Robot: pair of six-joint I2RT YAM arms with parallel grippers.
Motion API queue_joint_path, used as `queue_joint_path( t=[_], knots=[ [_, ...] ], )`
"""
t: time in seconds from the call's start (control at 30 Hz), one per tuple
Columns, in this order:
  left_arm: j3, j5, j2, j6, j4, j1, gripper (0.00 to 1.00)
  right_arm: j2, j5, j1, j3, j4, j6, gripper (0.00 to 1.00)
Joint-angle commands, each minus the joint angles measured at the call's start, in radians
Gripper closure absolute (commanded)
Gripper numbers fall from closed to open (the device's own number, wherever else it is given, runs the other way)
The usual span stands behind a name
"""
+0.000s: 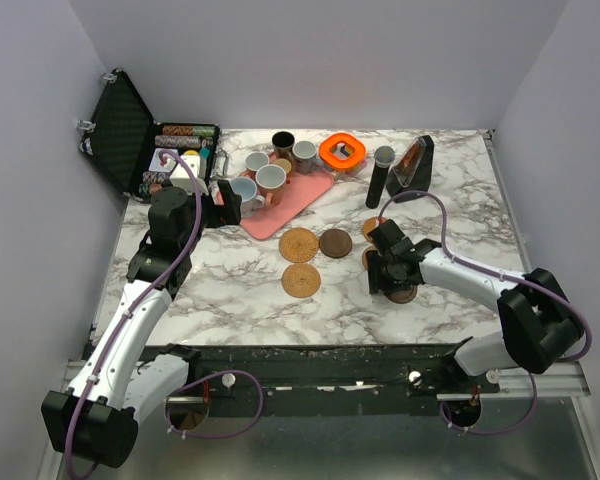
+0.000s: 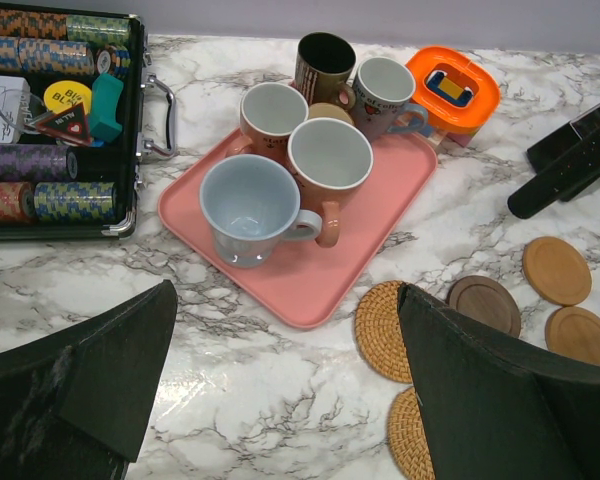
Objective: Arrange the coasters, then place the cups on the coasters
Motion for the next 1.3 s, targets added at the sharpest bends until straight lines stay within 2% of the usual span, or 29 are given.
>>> queue_joint_path(
  t=[0.0,0.23,0.7,0.9,0.97,1.03,1.13,1.2,1.27],
  knots=[
    [-0.009,-0.011,-0.002,-0.009,0.010,-0.003,0.01,0.008,-0.079,0.047,-0.018,-0.001,0.059,0.40],
    [-0.009,-0.011,-0.003,-0.008,0.010,-0.003,0.01,0.057,-0.085,0.109,0.037,0.022,0.082,0.40],
    [-0.008,-0.015,-0.005,-0.005,0.009,-0.003,0.01,0.242,-0.066,0.232,0.250,0.064,0.093,0.41],
    [-0.006,-0.017,-0.006,-0.005,0.009,-0.003,0.01,0.200,0.002,0.255,0.267,0.061,0.093,0.40],
    [-0.006,-0.017,-0.006,-0.005,0.009,-0.003,0.01,0.126,0.050,0.277,0.243,0.070,0.081,0.33],
    [-0.006,-0.015,-0.006,-0.005,0.009,-0.003,0.01,0.048,0.084,0.286,0.212,0.067,0.073,0.19],
    [-0.006,-0.012,-0.006,-0.005,0.010,-0.003,0.01,-0.050,0.134,0.286,0.152,0.029,0.096,0.04],
    [-0.006,-0.012,-0.008,-0.005,0.014,-0.003,0.01,-0.080,0.168,0.286,0.119,-0.027,0.110,0.00],
    [-0.006,-0.011,-0.010,-0.005,0.014,-0.003,0.01,-0.080,0.184,0.286,0.091,-0.079,0.128,0.00]
  ],
)
